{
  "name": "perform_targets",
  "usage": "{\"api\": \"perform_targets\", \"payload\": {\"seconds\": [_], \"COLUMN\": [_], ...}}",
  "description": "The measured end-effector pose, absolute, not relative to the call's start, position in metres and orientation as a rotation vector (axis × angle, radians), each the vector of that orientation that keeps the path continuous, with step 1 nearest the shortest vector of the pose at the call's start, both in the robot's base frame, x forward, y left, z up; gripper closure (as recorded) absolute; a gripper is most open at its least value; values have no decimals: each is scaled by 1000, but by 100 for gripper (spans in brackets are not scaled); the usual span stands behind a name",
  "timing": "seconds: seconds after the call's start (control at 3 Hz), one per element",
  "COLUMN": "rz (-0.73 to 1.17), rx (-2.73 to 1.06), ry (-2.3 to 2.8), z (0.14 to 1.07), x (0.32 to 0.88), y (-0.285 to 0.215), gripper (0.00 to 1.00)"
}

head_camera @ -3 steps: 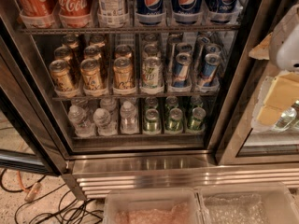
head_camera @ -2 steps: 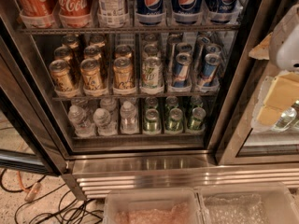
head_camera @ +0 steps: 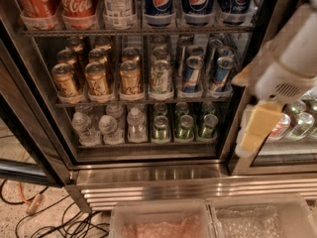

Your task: Pick water bottle from bottom shelf of fridge

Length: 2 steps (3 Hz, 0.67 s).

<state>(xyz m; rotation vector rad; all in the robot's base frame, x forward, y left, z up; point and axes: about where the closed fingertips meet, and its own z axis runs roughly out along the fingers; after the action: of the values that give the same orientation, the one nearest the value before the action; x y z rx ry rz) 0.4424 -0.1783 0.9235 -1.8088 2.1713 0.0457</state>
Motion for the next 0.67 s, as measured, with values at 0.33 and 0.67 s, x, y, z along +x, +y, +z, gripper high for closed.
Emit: {"api": "perform_targets", "payload": {"seconds": [0.33, 0.67], "rz": [56, 33], "rx": [-1825, -1823], "ry": [2190, 2186], "z": [913, 912], "x": [436, 435], "y": [-179, -178], "gripper": [0, 0]}}
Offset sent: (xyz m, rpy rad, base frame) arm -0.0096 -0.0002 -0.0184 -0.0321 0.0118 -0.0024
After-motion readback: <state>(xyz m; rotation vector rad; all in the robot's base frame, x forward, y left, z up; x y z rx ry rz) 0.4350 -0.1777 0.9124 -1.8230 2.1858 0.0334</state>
